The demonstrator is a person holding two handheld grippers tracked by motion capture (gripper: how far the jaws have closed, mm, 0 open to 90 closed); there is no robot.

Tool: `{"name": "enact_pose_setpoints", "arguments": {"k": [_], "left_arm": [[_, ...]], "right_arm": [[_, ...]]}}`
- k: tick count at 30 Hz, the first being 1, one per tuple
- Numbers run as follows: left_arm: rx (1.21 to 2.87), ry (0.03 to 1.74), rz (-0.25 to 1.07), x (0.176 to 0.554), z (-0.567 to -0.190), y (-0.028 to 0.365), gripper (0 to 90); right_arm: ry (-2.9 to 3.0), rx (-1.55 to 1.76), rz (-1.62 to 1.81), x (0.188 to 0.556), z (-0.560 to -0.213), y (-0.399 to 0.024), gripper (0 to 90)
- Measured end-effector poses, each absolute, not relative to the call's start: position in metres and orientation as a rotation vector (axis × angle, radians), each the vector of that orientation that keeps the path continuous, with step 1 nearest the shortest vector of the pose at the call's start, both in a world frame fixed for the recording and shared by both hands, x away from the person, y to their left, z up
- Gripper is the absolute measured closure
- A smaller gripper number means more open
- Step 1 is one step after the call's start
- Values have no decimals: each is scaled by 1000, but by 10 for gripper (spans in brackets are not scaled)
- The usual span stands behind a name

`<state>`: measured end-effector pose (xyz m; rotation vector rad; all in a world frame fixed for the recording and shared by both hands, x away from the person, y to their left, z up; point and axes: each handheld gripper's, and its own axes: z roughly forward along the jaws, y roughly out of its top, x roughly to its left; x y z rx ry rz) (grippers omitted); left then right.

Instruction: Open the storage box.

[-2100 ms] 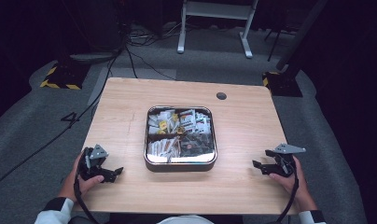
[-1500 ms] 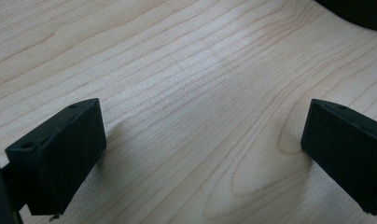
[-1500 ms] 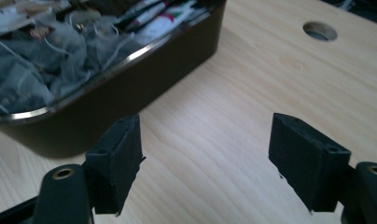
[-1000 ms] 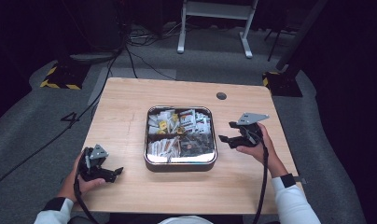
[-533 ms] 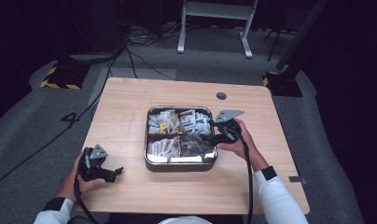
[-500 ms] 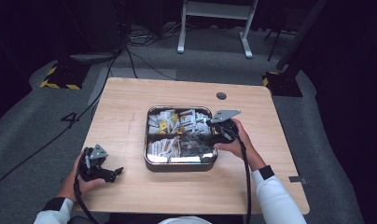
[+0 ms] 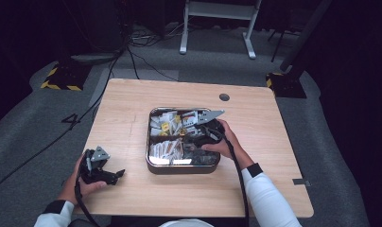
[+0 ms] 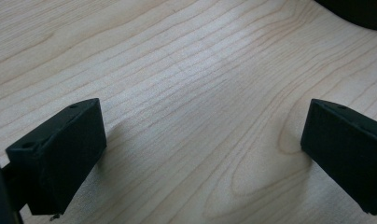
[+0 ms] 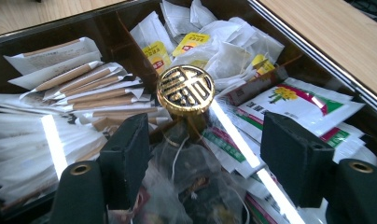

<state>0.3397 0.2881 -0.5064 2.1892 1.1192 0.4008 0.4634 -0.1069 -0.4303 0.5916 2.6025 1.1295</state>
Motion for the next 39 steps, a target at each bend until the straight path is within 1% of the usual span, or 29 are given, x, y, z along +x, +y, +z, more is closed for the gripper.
{"name": "enact_pose_setpoints", "arguments": {"k": [9, 13, 14, 15, 16, 17, 20, 39], "left_arm": [[2188, 1120, 402, 340, -506, 288, 4], [2188, 1121, 401, 339, -506, 288, 4], [2188, 1121, 401, 339, -506, 288, 4], [2188, 1121, 400, 339, -506, 288, 4], [2188, 1121, 400, 339, -506, 288, 4], [2188, 1121, 402, 340, -506, 288, 4], [2188, 1121, 401, 340, -506, 288, 4], [2188, 1120, 401, 340, -506, 288, 4]], "right_arm": [[2636, 599, 1104, 473, -438, -90, 344], [2656, 628, 1120, 477, -439, -83, 373], [2657, 626, 1120, 478, -439, -82, 397], [2652, 643, 1120, 480, -438, -80, 444], [2652, 643, 1120, 480, -438, -80, 444], [2666, 632, 1118, 481, -437, -79, 499], [2695, 606, 1104, 480, -435, -76, 586], [2680, 604, 1084, 487, -433, -67, 592]]}}
